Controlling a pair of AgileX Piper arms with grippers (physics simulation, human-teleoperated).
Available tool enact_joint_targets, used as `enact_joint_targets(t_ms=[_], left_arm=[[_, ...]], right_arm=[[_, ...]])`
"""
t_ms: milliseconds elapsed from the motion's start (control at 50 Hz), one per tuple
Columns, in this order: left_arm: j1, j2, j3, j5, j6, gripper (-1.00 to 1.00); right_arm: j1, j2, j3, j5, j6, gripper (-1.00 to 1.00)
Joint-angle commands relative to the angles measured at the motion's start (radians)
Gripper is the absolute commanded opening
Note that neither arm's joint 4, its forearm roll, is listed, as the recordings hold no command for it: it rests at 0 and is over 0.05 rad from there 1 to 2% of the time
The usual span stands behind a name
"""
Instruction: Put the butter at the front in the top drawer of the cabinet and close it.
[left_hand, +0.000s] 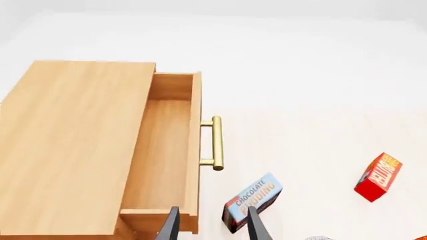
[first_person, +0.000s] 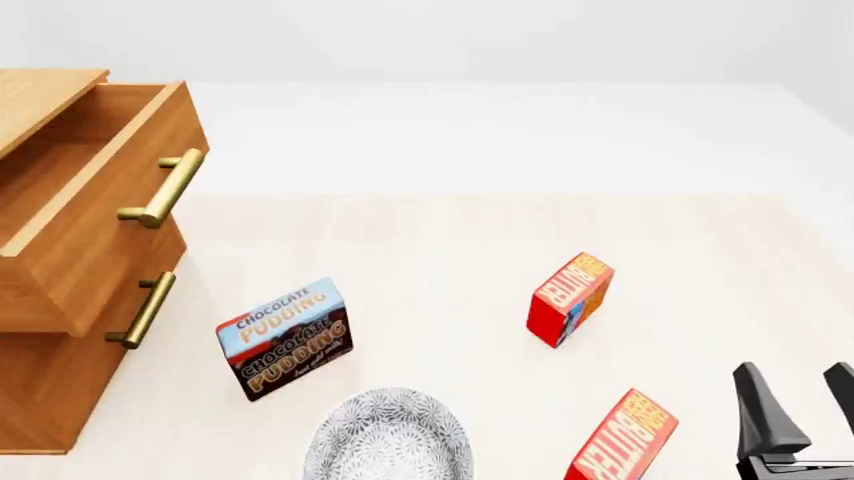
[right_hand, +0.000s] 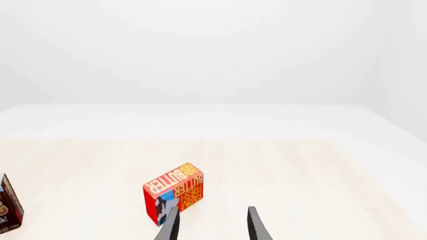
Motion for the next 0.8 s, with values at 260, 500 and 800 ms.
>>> enact_joint_targets(t_ms=[260, 500, 800], left_arm=[[-0.088, 0.23, -0.223, 0.202, -0.034, 1.0], [-0.106, 0.273, -0.235, 0.233, -0.034, 1.0], [-0.055, 0.322, -0.231, 0.233, -0.027, 1.0]], right_arm=[[0.001, -0.003, 0.002, 0.001, 0.001, 1.0], [0.001, -0.003, 0.002, 0.001, 0.001, 1.0], [0.001, -0.003, 0.002, 0.001, 0.001, 1.0]])
